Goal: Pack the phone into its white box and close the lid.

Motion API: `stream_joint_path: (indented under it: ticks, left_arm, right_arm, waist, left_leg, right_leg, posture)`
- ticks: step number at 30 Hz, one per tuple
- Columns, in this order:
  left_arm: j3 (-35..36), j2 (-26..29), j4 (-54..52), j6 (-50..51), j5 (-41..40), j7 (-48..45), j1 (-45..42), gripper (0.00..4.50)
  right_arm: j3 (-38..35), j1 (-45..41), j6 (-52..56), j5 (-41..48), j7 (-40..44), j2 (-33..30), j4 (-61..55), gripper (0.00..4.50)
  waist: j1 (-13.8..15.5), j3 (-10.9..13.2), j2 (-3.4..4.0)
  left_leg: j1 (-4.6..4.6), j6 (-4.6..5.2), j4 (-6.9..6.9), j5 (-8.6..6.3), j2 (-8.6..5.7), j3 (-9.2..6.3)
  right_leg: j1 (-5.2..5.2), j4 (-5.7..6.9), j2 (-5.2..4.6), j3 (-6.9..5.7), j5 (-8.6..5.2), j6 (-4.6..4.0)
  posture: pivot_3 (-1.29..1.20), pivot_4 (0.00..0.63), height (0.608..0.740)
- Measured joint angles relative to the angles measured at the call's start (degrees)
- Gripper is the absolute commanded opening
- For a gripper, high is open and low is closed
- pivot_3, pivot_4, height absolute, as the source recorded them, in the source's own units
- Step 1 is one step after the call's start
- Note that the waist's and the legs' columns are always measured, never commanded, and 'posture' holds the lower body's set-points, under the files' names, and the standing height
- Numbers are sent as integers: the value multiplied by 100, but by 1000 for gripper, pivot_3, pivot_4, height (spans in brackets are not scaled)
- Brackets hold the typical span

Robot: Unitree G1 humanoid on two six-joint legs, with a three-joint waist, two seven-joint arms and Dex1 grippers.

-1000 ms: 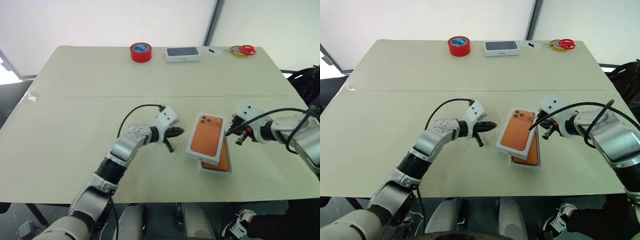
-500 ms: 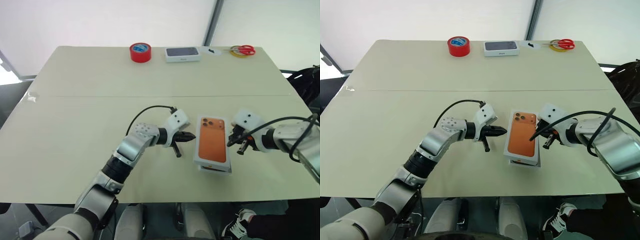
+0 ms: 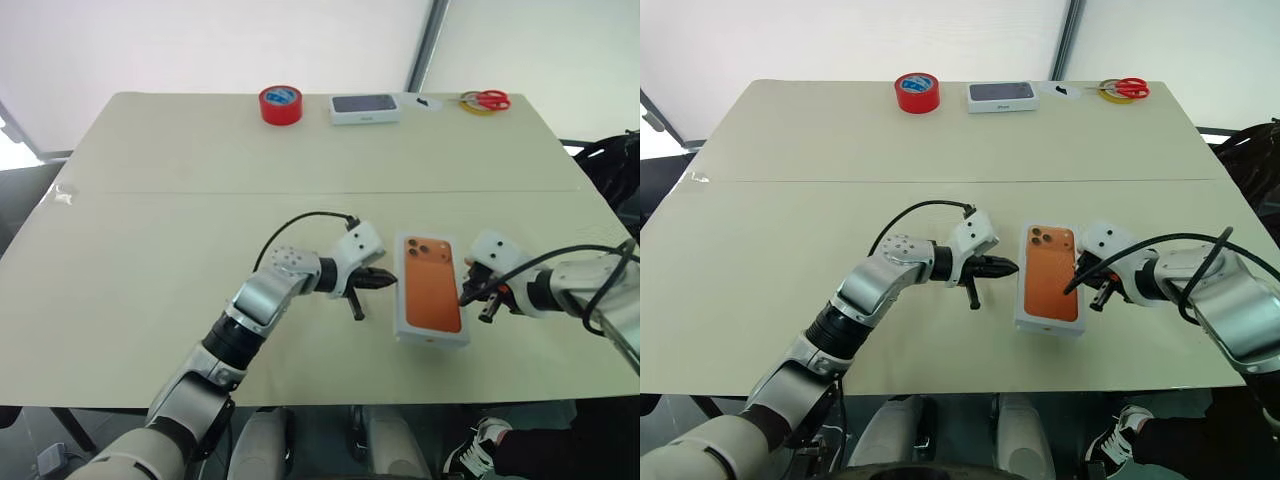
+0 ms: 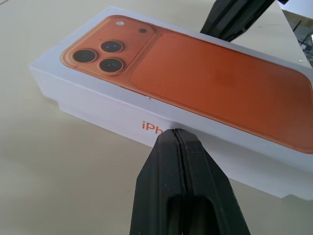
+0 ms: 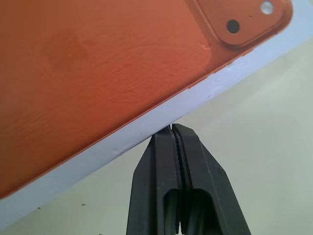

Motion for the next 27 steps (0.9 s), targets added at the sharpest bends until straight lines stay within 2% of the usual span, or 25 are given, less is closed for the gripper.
stream_joint_path:
  ticks: [27]
  left_arm:
    - [-89,-204,337,-60,126,196,-3,0]
  right_arm:
    - [-3,184,-20,-162,22,99,81,44]
  waist:
    - [3,0,0]
  left_leg:
    - [1,0,3,0,-1,-1]
  right_leg:
    - [3,1,-1,0,2,3]
  posture:
    - [0,150,732]
